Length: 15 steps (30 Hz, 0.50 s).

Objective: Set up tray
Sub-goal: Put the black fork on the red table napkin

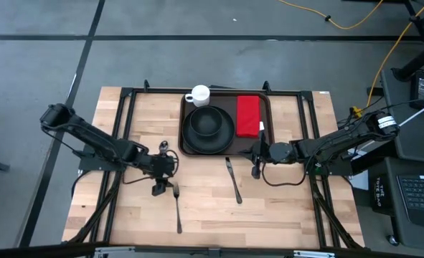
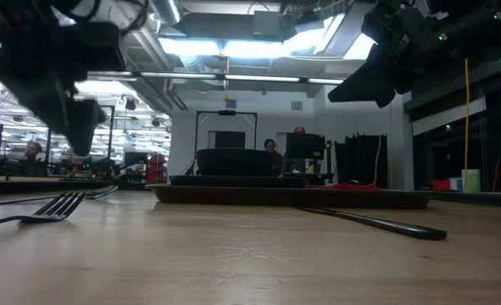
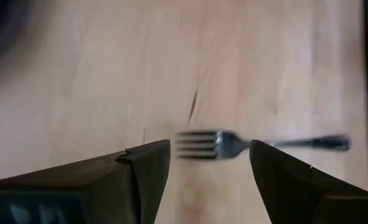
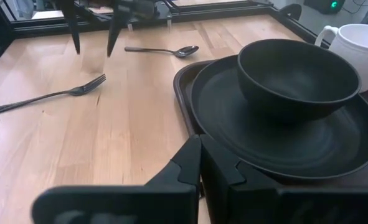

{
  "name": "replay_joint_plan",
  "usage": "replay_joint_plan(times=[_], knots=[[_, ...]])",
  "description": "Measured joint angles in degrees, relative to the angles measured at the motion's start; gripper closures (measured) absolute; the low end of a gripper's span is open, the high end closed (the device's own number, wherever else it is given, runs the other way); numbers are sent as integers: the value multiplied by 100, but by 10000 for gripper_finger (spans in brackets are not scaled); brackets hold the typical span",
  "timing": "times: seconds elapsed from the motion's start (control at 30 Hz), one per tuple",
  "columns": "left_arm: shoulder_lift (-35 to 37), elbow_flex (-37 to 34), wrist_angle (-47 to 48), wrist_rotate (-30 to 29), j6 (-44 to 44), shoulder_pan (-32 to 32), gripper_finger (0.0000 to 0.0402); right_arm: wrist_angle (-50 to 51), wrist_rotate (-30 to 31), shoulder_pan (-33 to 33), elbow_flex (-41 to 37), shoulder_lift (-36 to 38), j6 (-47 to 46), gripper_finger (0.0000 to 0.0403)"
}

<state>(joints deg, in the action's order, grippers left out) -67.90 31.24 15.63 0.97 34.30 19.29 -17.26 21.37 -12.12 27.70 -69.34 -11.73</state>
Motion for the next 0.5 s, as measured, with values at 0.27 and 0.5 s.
replay_joint_plan(times=[0.27, 0.5], knots=[[-770, -2, -344, 422, -127, -111, 190, 0, 0, 0, 0, 0, 12, 389], [-1057, -2, -388, 498, -126, -188, 190, 0, 0, -2, 0, 0, 18, 389]])
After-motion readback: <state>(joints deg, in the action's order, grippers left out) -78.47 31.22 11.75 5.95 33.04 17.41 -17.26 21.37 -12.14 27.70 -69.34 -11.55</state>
